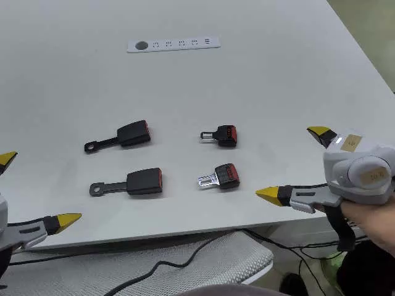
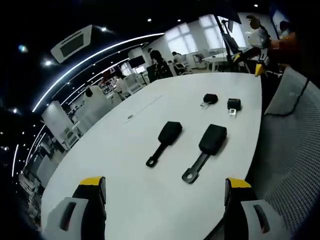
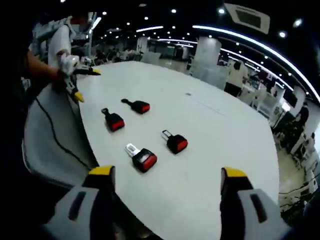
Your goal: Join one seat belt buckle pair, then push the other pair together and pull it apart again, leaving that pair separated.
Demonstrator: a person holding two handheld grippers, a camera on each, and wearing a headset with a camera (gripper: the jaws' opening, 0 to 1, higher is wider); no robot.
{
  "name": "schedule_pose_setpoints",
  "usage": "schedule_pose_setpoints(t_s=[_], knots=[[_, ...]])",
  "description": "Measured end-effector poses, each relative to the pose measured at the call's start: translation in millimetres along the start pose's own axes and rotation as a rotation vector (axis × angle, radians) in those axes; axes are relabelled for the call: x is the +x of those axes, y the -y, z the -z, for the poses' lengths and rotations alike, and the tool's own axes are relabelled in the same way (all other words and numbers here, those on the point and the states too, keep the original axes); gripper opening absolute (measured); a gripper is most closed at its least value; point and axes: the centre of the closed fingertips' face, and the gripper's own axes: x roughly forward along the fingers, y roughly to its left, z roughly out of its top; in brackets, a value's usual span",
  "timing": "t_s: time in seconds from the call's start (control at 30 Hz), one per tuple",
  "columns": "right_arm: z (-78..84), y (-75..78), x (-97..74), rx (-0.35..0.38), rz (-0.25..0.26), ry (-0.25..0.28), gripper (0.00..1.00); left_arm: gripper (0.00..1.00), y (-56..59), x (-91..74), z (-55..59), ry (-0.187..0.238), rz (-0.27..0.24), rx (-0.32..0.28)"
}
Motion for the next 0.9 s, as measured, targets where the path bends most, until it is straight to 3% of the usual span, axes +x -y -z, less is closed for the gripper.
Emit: schedule_pose_setpoints(t_s=[0.03, 0.2, 0.57, 0.9], knots=[[-0.5, -2.1, 1.3, 0.001, -0.012, -0.002, 1.00, 1.00, -0.9, -0.3, -1.2, 0.008, -0.001, -0.012], [-7.1, -0.7, 11.5, -0.023, -0.005, 0.012, 1.00, 1.00, -1.1, 0.0, -0.7, 0.005, -0.003, -0.006], [-18.9, -6.8, 25.0, -0.013, -0.041, 0.026, 0.96, 1.00, -3.5, 4.0, 7.6, -0.006, 0.016, -0.010], [-37.9, 7.4, 22.2, -0.074, -0.050, 0.009, 0.95, 1.00, -8.0, 5.0, 9.3, -0.010, 0.008, -0.010]])
